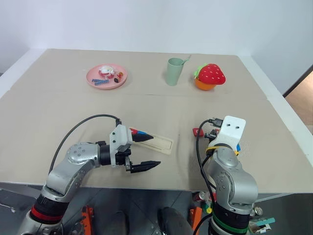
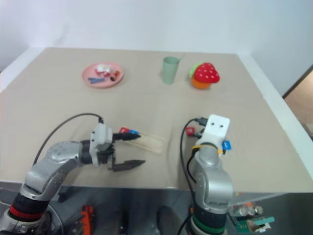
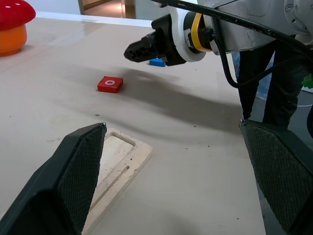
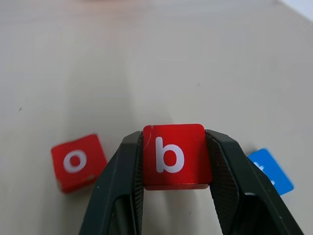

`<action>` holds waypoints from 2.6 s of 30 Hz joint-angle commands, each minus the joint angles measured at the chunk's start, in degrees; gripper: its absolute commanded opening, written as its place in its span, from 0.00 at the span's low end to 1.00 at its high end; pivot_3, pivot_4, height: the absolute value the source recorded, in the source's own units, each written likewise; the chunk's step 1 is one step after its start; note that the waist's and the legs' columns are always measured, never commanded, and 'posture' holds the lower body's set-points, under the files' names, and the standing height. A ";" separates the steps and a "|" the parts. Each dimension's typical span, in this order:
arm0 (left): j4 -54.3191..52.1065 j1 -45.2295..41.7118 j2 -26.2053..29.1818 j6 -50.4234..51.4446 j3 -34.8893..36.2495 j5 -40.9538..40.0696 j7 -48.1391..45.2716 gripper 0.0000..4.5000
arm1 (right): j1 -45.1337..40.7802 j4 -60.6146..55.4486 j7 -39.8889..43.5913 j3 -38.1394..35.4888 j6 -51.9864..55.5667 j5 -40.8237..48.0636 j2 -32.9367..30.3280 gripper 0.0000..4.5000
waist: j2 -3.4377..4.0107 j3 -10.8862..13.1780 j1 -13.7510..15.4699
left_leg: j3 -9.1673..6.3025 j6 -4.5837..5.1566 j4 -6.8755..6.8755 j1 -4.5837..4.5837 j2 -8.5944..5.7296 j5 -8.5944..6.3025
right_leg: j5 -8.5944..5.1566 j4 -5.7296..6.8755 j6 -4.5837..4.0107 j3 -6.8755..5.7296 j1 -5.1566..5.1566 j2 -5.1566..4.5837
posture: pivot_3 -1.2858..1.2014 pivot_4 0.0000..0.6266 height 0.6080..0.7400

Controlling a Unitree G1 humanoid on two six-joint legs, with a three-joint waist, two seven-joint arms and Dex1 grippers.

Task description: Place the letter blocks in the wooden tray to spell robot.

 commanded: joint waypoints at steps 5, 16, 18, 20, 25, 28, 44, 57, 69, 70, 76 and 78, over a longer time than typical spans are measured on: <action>-0.55 -0.67 0.12 -0.72 0.01 -0.61 -0.73 1.00 | 3.09 -3.87 1.36 -1.80 7.05 3.64 7.20 0.27 | 0.00 0.00 0.01 | 0.00 0.00 0.02 0.00 -0.01 0.00 | 0.00 0.00 0.01 -0.01 0.01 -0.01 | 0.52 0.24 1.00; -1.09 -0.13 0.07 -0.55 -0.28 -0.50 -0.73 1.00 | 3.73 -3.62 2.56 -3.72 9.85 8.45 9.66 0.27 | 0.00 0.00 -0.06 | -0.01 0.00 0.01 0.00 0.00 0.00 | 0.00 0.00 0.00 -0.03 0.01 0.00 | 0.52 0.24 1.00; -1.16 -0.12 0.17 -0.58 -0.32 -0.41 -0.76 1.00 | 3.58 -3.79 2.44 -4.02 10.13 9.03 9.55 0.52 | 0.00 0.00 -0.07 | -0.02 0.00 0.01 0.00 0.00 0.00 | 0.00 0.00 0.00 -0.04 0.01 0.01 | 0.52 0.24 1.00; -1.22 -0.12 0.23 -0.42 -0.34 -0.40 -0.70 1.00 | 3.43 -4.17 2.73 -4.41 10.63 9.75 9.32 0.66 | 0.00 0.00 -0.15 | -0.03 0.00 0.01 0.01 0.01 0.00 | 0.00 0.00 0.00 -0.04 0.02 0.01 | 0.52 0.24 1.00; -1.12 -0.16 0.19 -0.31 -0.45 -0.20 -0.43 1.00 | 2.00 -8.05 4.79 -5.67 14.16 12.22 7.34 1.00 | 0.00 0.00 -0.54 | -0.04 0.00 0.01 0.01 0.02 0.01 | 0.02 0.00 -0.02 -0.06 0.02 0.02 | 0.52 0.24 1.00; -0.70 -0.40 0.01 -0.61 -0.58 0.09 -0.35 1.00 | -0.29 -12.08 10.29 -8.39 18.10 15.77 2.30 1.00 | 0.00 0.00 -0.83 | -0.07 0.00 0.01 -0.01 0.01 0.01 | 0.01 0.00 -0.01 -0.07 0.02 0.01 | 0.52 0.24 1.00; 0.62 -0.12 -2.13 -3.72 -0.49 1.37 0.21 1.00 | 4.31 13.37 59.31 -4.06 -15.26 23.35 -47.23 1.00 | 0.01 0.07 -1.32 | -0.05 0.22 0.00 0.42 -0.08 -0.13 | -0.03 -0.34 0.16 -0.06 0.68 0.00 | 0.52 0.24 1.00; -0.47 1.04 -2.53 -3.46 -0.42 1.17 2.27 1.00 | -2.69 32.94 83.00 5.08 -44.59 18.61 -53.35 1.00 | 0.01 0.07 -1.15 | -0.02 0.21 0.10 0.44 -0.09 -0.12 | 0.06 -0.35 0.24 -0.02 0.74 -0.03 | 0.52 0.24 1.00; -0.41 0.84 -2.54 -3.38 -0.82 1.26 2.43 1.00 | -5.97 48.27 89.06 7.20 -57.72 13.10 -53.33 1.00 | 0.01 0.07 -1.09 | 0.00 0.20 0.14 0.46 -0.09 -0.11 | 0.09 -0.33 0.23 -0.01 0.76 -0.04 | 0.52 0.24 1.00; -0.42 0.84 -2.55 -3.32 -0.82 1.23 2.45 1.00 | -5.96 48.76 89.40 7.29 -57.88 13.21 -53.10 1.00 | 0.02 0.07 -1.09 | 0.00 0.20 0.14 0.46 -0.09 -0.11 | 0.09 -0.32 0.22 -0.01 0.76 -0.04 | 0.52 0.24 1.00; -0.64 0.98 -2.51 -2.98 -0.76 1.08 2.60 1.00 | -5.77 48.88 89.76 7.97 -57.92 13.68 -51.36 0.70 | 0.02 0.07 -1.10 | 0.01 0.18 0.15 0.51 -0.10 -0.09 | 0.11 -0.25 0.22 0.02 0.77 -0.04 | 0.52 0.24 1.00; -0.72 1.02 -2.50 -2.96 -0.80 1.10 2.64 1.00 | -5.60 48.51 89.84 8.07 -57.55 13.89 -50.89 0.70 | 0.02 0.07 -1.09 | 0.02 0.17 0.15 0.54 -0.10 -0.09 | 0.11 -0.21 0.21 0.03 0.77 -0.04 | 0.52 0.24 1.00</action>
